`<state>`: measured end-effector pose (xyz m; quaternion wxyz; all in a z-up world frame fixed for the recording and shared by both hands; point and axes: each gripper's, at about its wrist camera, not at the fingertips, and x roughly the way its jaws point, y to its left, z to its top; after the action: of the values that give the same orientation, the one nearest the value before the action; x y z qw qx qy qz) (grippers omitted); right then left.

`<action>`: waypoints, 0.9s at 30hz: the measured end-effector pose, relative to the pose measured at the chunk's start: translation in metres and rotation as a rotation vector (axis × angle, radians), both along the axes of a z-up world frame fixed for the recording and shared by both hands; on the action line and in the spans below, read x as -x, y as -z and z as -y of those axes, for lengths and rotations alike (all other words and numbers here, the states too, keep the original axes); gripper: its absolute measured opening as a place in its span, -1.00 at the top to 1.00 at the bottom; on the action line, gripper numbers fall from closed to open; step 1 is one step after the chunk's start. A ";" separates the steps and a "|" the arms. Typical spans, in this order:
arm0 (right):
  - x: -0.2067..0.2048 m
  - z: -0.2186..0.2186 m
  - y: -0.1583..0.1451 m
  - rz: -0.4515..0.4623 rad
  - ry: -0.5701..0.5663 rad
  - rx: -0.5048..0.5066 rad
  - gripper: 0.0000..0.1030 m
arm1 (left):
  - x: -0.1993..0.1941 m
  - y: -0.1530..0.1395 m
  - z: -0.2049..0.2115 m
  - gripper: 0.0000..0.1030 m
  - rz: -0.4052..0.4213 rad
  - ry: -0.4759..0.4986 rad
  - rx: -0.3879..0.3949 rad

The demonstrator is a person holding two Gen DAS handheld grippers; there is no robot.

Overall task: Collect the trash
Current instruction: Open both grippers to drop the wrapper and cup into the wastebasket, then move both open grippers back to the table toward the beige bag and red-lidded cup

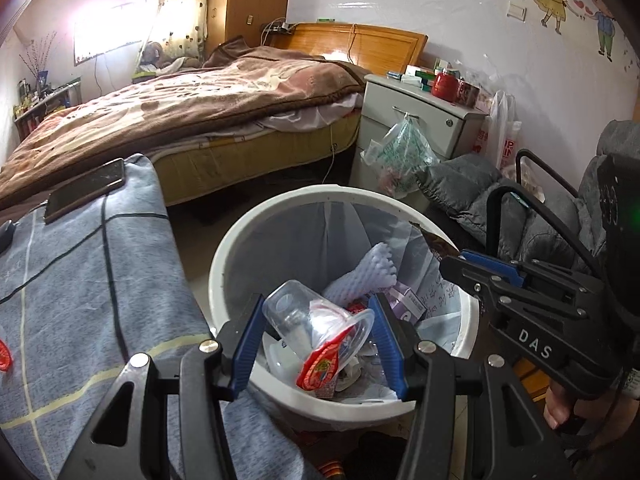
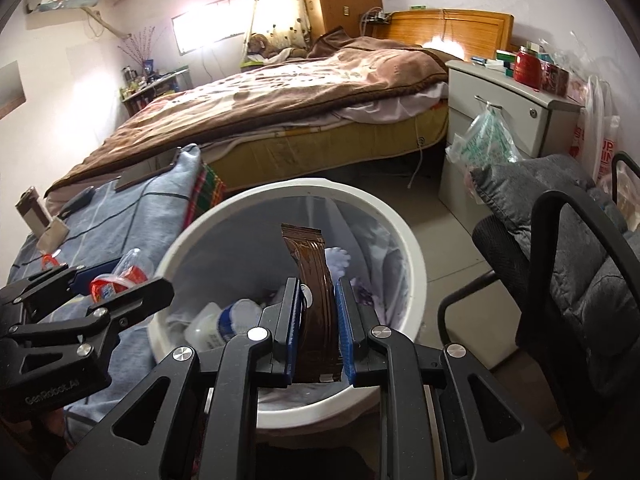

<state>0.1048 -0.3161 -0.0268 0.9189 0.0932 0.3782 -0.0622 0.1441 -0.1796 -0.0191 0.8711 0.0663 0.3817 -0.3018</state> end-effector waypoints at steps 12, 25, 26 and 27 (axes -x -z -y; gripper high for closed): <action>-0.006 0.009 0.010 -0.058 0.010 -0.001 0.42 | -0.006 0.007 0.002 -0.24 -0.035 -0.002 0.006; 0.000 0.004 0.003 -0.029 0.017 0.005 -0.07 | -0.002 -0.002 -0.013 -0.29 -0.023 -0.024 0.028; 0.000 0.003 0.002 -0.026 0.019 0.005 -0.07 | -0.002 -0.003 -0.014 -0.30 -0.020 -0.027 0.029; 0.001 0.002 0.001 -0.023 0.020 0.004 -0.07 | -0.001 -0.003 -0.016 -0.30 -0.016 -0.028 0.030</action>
<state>0.1041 -0.3182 -0.0277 0.9140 0.0943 0.3877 -0.0734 0.1451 -0.1638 -0.0159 0.8730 0.0454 0.3850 -0.2958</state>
